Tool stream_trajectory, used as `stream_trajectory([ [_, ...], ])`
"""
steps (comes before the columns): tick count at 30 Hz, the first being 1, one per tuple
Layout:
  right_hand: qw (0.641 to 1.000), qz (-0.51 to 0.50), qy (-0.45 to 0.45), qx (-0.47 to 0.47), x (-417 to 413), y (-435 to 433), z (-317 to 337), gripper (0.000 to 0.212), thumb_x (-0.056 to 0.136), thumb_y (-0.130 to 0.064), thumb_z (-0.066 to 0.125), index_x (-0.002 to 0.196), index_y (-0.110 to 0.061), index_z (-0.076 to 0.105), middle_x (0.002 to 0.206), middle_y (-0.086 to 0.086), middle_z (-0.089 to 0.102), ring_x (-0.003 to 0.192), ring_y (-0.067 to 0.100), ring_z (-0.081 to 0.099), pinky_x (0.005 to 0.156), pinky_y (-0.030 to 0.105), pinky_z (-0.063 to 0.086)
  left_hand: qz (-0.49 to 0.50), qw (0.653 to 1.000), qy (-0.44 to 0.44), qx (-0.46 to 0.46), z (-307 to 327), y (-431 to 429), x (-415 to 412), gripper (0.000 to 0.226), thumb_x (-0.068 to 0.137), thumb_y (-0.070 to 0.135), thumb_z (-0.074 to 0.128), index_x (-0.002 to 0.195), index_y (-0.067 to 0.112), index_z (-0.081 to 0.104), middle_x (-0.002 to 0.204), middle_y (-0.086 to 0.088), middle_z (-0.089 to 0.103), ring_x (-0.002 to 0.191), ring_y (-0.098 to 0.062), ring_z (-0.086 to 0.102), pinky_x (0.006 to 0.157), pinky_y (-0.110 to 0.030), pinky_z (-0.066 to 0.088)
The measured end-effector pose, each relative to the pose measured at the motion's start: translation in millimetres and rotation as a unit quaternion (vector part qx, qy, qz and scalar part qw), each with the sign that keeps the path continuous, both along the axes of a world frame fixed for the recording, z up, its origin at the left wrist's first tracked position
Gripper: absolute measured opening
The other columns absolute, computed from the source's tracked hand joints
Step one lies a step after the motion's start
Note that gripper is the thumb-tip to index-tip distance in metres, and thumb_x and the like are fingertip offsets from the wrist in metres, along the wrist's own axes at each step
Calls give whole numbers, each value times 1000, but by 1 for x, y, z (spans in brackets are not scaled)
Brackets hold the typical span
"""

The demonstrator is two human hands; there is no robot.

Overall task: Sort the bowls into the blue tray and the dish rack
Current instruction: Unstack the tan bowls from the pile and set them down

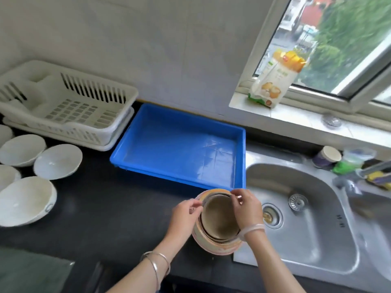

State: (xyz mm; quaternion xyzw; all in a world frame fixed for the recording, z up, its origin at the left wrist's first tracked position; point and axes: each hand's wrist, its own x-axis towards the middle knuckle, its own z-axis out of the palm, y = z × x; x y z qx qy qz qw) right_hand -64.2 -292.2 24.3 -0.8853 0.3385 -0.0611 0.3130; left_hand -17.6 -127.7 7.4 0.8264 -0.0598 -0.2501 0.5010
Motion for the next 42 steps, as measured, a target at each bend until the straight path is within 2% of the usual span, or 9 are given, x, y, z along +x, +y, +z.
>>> stream_trajectory([
  [4, 1000, 15, 16, 18, -13, -6, -1, 13, 86, -19, 63, 94, -15, 73, 95, 5, 71, 89, 24, 63, 76, 24, 41, -15, 998, -57, 34, 3, -17, -11, 24, 87, 25, 62, 111, 22, 65, 99, 5, 62, 81, -4, 58, 63, -4, 39],
  [8, 999, 13, 29, 15, -19, -8, -4, 8, 77, -17, 72, 84, -15, 67, 85, 5, 68, 80, 24, 60, 72, 28, 45, 1, 998, -46, 39, 2, -22, -10, 25, 87, 13, 61, 111, 22, 61, 102, 5, 64, 82, -4, 60, 64, -6, 40],
  [13, 998, 30, 41, -45, -26, -12, -8, 7, 84, -16, 60, 83, -11, 56, 83, 11, 67, 76, 32, 59, 63, 31, 38, 4, 998, -27, 52, -4, -24, -9, 17, 88, 14, 61, 104, 18, 65, 93, 7, 63, 83, -5, 58, 63, -5, 38],
  [17, 989, 69, 60, -113, -25, -9, -7, 13, 92, -19, 50, 96, -9, 57, 92, 12, 69, 83, 36, 61, 63, 34, 39, 17, 999, 9, 34, -7, -21, -7, 16, 87, 14, 61, 102, 17, 66, 91, 5, 65, 85, -12, 63, 79, -24, 53],
  [19, 986, 75, 35, -148, -26, -5, -3, 11, 90, -14, 54, 93, -7, 61, 85, 15, 67, 76, 38, 62, 58, 33, 36, 32, 999, 43, 3, -9, -19, -7, 15, 88, 13, 60, 101, 16, 66, 90, 2, 67, 81, -14, 67, 78, -30, 57],
  [24, 981, 74, -13, -179, -26, -3, 0, 6, 75, 0, 69, 72, -3, 65, 72, 15, 63, 61, 34, 59, 46, 32, 41, 55, 993, 92, -48, -12, -15, -8, 15, 91, 13, 56, 100, 15, 68, 89, -2, 69, 77, -10, 68, 64, -17, 56],
  [29, 974, 100, 64, -192, -24, -14, -3, 18, 94, -22, 47, 95, -10, 61, 93, 8, 65, 81, 33, 62, 60, 31, 40, 57, 990, 109, -68, -11, -14, -9, 16, 91, 11, 55, 100, 14, 68, 89, -4, 69, 79, -11, 68, 69, -20, 57],
  [33, 970, 119, 84, -195, -22, -16, -4, 19, 97, -23, 38, 101, -13, 55, 102, 4, 62, 88, 27, 60, 62, 28, 34, 54, 990, 109, -76, -11, -13, -9, 15, 91, 10, 55, 98, 16, 67, 91, -2, 68, 82, -11, 68, 68, -19, 57],
  [42, 970, 160, 102, -155, -24, -26, 4, 12, 98, -21, 34, 101, -13, 42, 87, 14, 66, 75, 37, 61, 57, 33, 34, 70, 985, 131, -91, -11, -12, -9, 12, 89, 11, 59, 93, 19, 67, 95, -4, 68, 85, -14, 68, 65, -18, 56],
])
